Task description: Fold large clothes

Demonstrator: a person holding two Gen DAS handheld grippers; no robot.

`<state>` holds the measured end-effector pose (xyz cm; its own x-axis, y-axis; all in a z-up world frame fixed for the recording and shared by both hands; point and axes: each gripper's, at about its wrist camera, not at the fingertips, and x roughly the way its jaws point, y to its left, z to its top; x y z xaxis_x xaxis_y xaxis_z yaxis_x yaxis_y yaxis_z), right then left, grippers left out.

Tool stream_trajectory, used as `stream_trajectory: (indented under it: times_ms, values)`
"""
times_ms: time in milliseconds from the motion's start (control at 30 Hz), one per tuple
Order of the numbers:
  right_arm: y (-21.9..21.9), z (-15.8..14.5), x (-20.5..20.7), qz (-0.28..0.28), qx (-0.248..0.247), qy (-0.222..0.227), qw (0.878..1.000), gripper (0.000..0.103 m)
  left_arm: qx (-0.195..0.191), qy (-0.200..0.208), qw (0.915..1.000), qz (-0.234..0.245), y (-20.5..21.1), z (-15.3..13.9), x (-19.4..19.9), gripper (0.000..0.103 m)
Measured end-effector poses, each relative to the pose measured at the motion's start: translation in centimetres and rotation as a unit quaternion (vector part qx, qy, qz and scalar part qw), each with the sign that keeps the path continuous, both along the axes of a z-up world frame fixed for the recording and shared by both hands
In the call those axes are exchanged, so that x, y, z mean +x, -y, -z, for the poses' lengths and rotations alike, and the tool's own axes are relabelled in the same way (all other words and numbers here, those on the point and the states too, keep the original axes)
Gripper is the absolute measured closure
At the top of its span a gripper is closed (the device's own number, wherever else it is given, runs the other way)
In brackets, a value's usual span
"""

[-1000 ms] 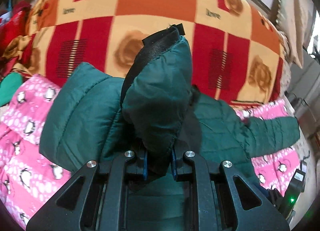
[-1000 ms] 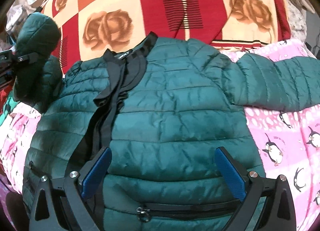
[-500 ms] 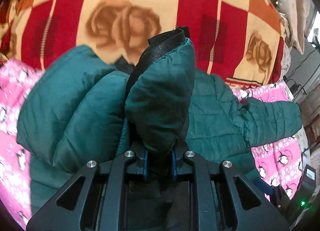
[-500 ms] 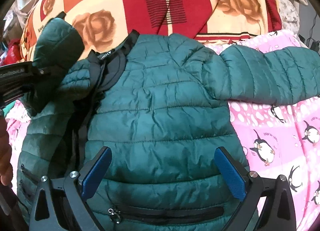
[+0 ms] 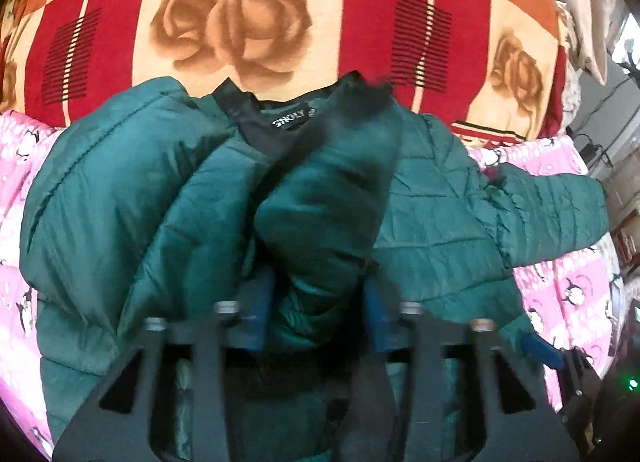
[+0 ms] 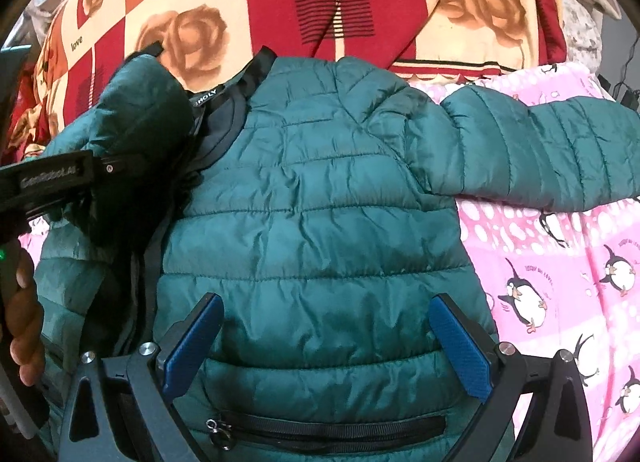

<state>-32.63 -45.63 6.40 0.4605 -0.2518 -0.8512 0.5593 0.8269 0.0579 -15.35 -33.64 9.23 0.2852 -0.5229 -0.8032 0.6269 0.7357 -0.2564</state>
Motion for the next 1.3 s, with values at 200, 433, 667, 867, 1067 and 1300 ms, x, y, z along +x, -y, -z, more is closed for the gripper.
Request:
stream_trajectory:
  times_ms: [200, 433, 667, 867, 1067, 1300]
  values:
    - [-0.2, 0.0, -0.1, 0.001, 0.018, -0.002, 1.000, 0.001, -0.021, -0.010, 0.9997, 0.009, -1.9, -1.7, -0.7, 0.032]
    - [-0.2, -1.5, -0.6, -0.002, 0.055, 0.034, 0.998, 0.001, -0.020, 0.052, 0.9984, -0.010, -7.1, -5.6, -1.4, 0.032]
    - [0.3, -1.4, 1.3, 0.000, 0.115, 0.069, 0.991, 0.001, 0.012, 0.110, 0.9903, -0.084, -13.2, -6.4, 1.1, 0.031]
    - [1.6, 0.3, 4.0, 0.027, 0.157, 0.063, 0.985, 0.001, 0.053, 0.100, 0.9799, -0.164, -16.3, -2.5, 4.7, 0.031]
    - [2.1, 1.1, 6.1, 0.030, 0.167, 0.069, 0.983, 0.001, 0.060, 0.076, 0.9773, -0.189, -17.0, 0.1, 6.3, 0.031]
    - [1.7, 1.6, 8.0, 0.020, 0.143, 0.065, 0.987, 0.001, 0.059, 0.060, 0.9772, -0.195, -16.8, 1.3, 7.1, 0.031]
